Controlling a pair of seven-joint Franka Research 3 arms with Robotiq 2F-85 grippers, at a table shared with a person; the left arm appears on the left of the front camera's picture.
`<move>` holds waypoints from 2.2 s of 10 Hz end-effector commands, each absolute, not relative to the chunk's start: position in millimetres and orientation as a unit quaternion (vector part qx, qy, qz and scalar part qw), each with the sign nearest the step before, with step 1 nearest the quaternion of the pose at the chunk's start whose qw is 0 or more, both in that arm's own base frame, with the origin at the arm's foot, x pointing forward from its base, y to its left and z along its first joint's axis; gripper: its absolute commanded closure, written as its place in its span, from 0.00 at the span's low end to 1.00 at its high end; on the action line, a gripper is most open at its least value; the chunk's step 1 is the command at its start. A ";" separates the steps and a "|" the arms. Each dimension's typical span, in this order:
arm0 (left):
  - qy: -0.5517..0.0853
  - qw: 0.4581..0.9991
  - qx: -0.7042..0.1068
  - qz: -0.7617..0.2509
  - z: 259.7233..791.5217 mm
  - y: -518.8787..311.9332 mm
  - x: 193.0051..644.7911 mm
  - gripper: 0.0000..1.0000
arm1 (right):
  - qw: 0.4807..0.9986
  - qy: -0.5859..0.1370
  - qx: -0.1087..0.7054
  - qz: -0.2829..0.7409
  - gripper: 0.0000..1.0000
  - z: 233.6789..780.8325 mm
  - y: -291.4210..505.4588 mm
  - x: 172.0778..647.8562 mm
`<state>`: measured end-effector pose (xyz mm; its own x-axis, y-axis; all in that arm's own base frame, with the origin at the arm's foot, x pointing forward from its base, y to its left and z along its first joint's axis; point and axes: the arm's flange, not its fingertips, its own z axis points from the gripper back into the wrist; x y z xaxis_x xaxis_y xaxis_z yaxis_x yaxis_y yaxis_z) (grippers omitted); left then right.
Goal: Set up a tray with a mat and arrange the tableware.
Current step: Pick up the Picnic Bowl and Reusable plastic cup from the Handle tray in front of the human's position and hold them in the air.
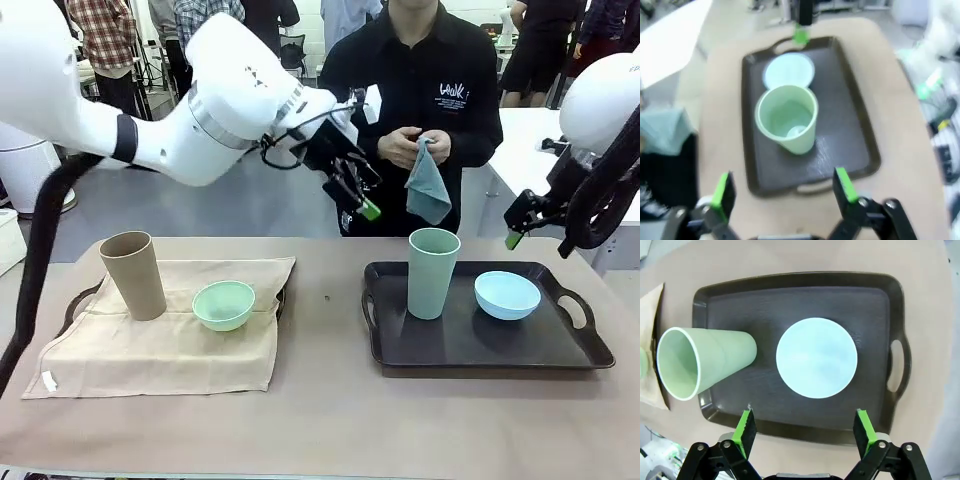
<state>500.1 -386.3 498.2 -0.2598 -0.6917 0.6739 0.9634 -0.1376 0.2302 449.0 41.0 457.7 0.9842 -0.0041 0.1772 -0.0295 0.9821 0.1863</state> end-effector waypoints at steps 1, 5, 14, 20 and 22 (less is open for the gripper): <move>-0.321 0.474 -0.256 -0.779 457.2 -365.9 503.8 0.00 | 0.993 -0.091 0.066 0.024 0.00 449.1 37.6 460.0; -0.329 0.520 -0.226 -0.755 480.7 -387.0 500.4 0.00 | 0.993 -0.084 0.087 0.012 0.00 449.7 40.3 452.6; -0.300 0.558 -0.337 -0.697 400.3 -420.1 536.4 0.00 | 0.993 -0.098 0.054 0.027 0.00 389.5 32.8 481.6; -0.285 0.552 -0.337 -0.707 389.3 -432.8 526.8 0.00 | 0.993 -0.089 0.069 0.019 0.00 391.9 34.0 480.7; -0.273 0.558 -0.332 -0.710 387.9 -434.9 527.1 0.00 | 0.994 -0.079 0.065 0.025 0.00 382.6 33.5 486.2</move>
<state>528.1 -434.1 388.5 -0.1569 -0.6110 0.7760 0.9737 -0.2269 0.0182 481.2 34.0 389.7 0.9840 0.0310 0.1755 -0.0540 0.9904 0.1276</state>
